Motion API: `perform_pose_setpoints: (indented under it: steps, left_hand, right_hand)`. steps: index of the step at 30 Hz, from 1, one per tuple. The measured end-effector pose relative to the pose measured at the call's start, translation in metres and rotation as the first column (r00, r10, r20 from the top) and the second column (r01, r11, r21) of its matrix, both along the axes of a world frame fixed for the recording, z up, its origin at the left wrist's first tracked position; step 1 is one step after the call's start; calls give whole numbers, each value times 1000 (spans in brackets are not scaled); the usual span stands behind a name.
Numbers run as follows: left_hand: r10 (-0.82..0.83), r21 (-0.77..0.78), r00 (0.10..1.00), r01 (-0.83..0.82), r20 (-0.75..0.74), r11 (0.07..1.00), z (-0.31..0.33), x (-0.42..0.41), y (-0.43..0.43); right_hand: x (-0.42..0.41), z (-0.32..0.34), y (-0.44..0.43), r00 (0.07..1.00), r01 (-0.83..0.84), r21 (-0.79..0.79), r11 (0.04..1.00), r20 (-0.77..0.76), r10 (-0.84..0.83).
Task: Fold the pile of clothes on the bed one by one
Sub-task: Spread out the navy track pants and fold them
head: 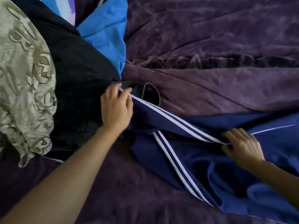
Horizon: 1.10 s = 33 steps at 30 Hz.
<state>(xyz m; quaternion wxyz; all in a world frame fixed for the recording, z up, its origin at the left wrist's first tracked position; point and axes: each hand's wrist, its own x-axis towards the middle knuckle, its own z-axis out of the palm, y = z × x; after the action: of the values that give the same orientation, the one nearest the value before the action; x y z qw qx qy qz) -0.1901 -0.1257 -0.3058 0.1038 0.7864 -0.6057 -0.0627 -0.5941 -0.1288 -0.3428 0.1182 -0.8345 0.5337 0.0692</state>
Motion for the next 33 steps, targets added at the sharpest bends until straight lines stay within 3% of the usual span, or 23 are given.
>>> perform_pose_setpoints:
  steps: [3, 5, 10, 12, 14, 17, 19, 21, 23, 26, 30, 33]
  left_hand:
    - [-111, 402, 993, 114, -30, 908, -14, 9, -23]
    - [-165, 516, 986, 160, -36, 842, -17, 8, -21]
    - [165, 475, 934, 6, -317, 880, -2, 5, 32]
    - [179, 511, 931, 10, -319, 859, 0, 4, 54]
    - [289, 474, 900, -109, -326, 874, -2, 4, 63]
    - [572, 490, 709, -356, -413, 796, -4, 7, 49]
    - [536, 539, 761, -297, -364, 788, -4, 5, 38]
    - [444, 430, 847, -298, -293, 852, 7, 3, 28]
    - [392, 216, 874, -339, -289, 916, 23, 13, 14]
    - [382, -13, 885, -400, -265, 917, 48, 44, -22]
    - [491, 7, 836, -505, -246, 863, 55, 57, -58]
    - [288, -28, 937, -299, -196, 954, 44, 19, -36]
  right_hand:
    - [17, -2, -13, 999, -35, -6, 999, 18, 35]
    - [30, 0, -18, 994, -82, 47, 996, 72, 79]
    - [32, 11, -2, 980, -136, 196, 971, 172, 103]
    - [23, 15, 2, 985, -100, 206, 973, 159, 67]
    - [19, 18, 1, 982, -92, 170, 981, 179, 61]
    - [24, 27, -6, 980, -102, 163, 981, 185, 71]
    - [26, 34, -17, 982, -82, 148, 986, 180, 54]
    - [27, 41, -33, 977, -43, 119, 992, 212, 17]
    - [33, 49, -57, 967, 24, 62, 998, 253, -39]
    - [51, 55, -113, 973, 132, 15, 991, 191, -132]
    - [82, 61, -172, 970, 208, 27, 978, 120, -210]
    - [94, 65, -156, 963, 199, 13, 980, 185, -198]
